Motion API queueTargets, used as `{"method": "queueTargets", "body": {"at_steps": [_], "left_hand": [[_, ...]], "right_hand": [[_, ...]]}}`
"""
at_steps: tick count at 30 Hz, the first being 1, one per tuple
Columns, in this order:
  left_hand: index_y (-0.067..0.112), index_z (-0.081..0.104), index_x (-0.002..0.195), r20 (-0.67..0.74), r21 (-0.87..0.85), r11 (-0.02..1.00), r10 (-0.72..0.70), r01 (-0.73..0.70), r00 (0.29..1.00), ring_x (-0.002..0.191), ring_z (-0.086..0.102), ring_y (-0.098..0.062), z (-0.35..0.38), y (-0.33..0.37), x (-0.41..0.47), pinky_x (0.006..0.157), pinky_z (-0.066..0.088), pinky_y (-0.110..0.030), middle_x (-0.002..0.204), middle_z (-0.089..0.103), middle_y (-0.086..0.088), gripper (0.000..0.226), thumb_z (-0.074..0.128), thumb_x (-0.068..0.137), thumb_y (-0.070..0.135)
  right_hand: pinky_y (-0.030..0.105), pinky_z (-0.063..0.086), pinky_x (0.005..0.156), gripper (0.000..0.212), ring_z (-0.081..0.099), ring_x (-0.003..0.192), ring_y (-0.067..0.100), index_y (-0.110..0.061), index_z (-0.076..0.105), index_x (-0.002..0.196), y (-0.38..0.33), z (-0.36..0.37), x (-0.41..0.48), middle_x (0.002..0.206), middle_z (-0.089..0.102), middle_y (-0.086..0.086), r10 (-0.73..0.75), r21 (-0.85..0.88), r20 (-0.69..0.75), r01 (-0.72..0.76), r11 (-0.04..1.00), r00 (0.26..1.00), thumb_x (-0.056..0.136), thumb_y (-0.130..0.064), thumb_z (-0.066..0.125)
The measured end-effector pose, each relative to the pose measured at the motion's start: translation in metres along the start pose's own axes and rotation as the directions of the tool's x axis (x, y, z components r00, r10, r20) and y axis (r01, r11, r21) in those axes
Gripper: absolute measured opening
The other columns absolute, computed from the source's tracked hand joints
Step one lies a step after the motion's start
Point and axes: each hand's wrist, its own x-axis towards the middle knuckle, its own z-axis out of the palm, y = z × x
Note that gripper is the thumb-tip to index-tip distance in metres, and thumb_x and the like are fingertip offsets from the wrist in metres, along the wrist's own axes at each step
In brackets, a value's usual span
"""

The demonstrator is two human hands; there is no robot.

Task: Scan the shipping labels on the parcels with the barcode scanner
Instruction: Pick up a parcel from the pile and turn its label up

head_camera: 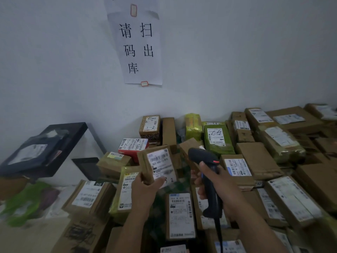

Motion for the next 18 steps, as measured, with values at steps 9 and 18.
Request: {"method": "queueTargets", "body": {"at_steps": [9,18], "left_hand": [[0.025,0.048,0.131,-0.154,0.208,0.976,0.103,-0.07,0.983,0.119,0.057,-0.023,-0.018,-0.015,0.011,0.095,0.053,-0.05,0.13,0.057,0.001,0.08,0.086,0.063,0.045],[0.022,0.048,0.131,-0.149,0.222,0.968,0.153,-0.118,0.977,0.116,0.059,-0.021,-0.024,-0.014,0.007,0.092,0.056,-0.044,0.128,0.058,0.001,0.075,0.086,0.068,0.036]], "right_hand": [[0.03,0.052,0.047,0.029,0.059,0.048,0.023,-0.007,0.06,0.092,-0.004,0.014,-0.021,0.072,0.067,0.014,-0.011,-0.276,0.129,0.047,0.96,0.992,0.091,-0.035,0.064],[0.029,0.051,0.047,0.038,0.06,0.046,0.02,-0.001,0.06,0.09,-0.006,0.015,-0.026,0.068,0.067,0.012,0.005,-0.342,0.16,0.051,0.938,0.987,0.09,-0.039,0.063]]}}
